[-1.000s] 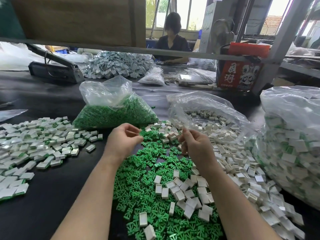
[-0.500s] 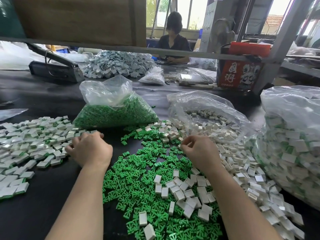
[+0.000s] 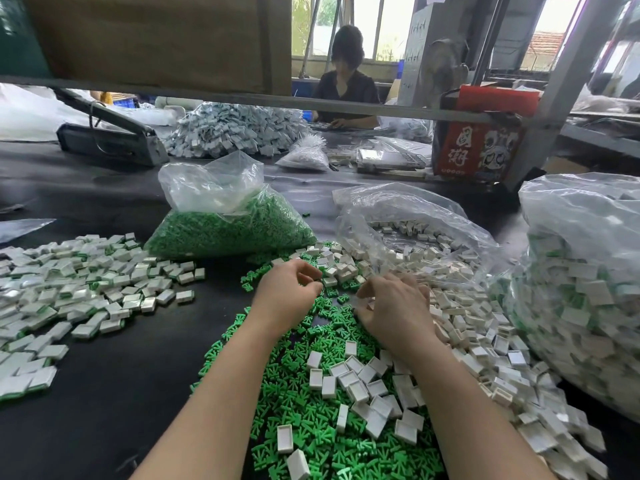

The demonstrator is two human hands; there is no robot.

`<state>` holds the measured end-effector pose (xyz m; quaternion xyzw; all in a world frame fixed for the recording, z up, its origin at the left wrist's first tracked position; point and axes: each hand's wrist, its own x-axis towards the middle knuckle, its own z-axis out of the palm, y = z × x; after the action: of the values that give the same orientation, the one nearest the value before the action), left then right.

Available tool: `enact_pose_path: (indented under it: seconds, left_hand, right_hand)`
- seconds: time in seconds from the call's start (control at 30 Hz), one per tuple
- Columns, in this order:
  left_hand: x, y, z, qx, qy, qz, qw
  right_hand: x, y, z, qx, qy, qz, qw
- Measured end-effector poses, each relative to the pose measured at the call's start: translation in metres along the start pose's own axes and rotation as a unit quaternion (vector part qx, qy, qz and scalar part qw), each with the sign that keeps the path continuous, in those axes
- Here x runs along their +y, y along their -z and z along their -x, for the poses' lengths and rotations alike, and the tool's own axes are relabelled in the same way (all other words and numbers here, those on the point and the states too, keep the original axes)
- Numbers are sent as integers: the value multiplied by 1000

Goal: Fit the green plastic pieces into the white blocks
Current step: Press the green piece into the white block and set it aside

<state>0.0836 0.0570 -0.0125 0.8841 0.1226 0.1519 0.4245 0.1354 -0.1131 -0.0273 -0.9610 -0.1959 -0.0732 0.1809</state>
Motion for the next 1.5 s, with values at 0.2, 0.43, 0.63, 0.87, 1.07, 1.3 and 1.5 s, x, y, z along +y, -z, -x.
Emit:
enact_pose_path:
  seconds: [0.2,0.43,0.63,0.87,1.07,1.3,1.5]
  left_hand:
    - [7,-14,4,-59,26,92,994]
    - [9,-13,6,-81,45,280,956]
    - [-1,-1,3,-101,60,428,896]
    - [-1,4,2,-139,60,532,833]
    - [-4,5,1,-136,69,544,825]
    - [-1,3,1,-115,84,528,837]
    - [4,1,2,-122,76,513,847]
  right_hand:
    - [1,5,-1,19,16,-79,997]
    - [-9,15,-1,9,61,-364,929]
    - [-4,15,1,-116,52,-216,968]
    - [-12,13,1,-133,85,-97,983]
    - [-8,11,2,-83,73,-193,975]
    - [-11,28,3,-14,-25,-588,808]
    - [-11,30,3,-23,-43,-664,746]
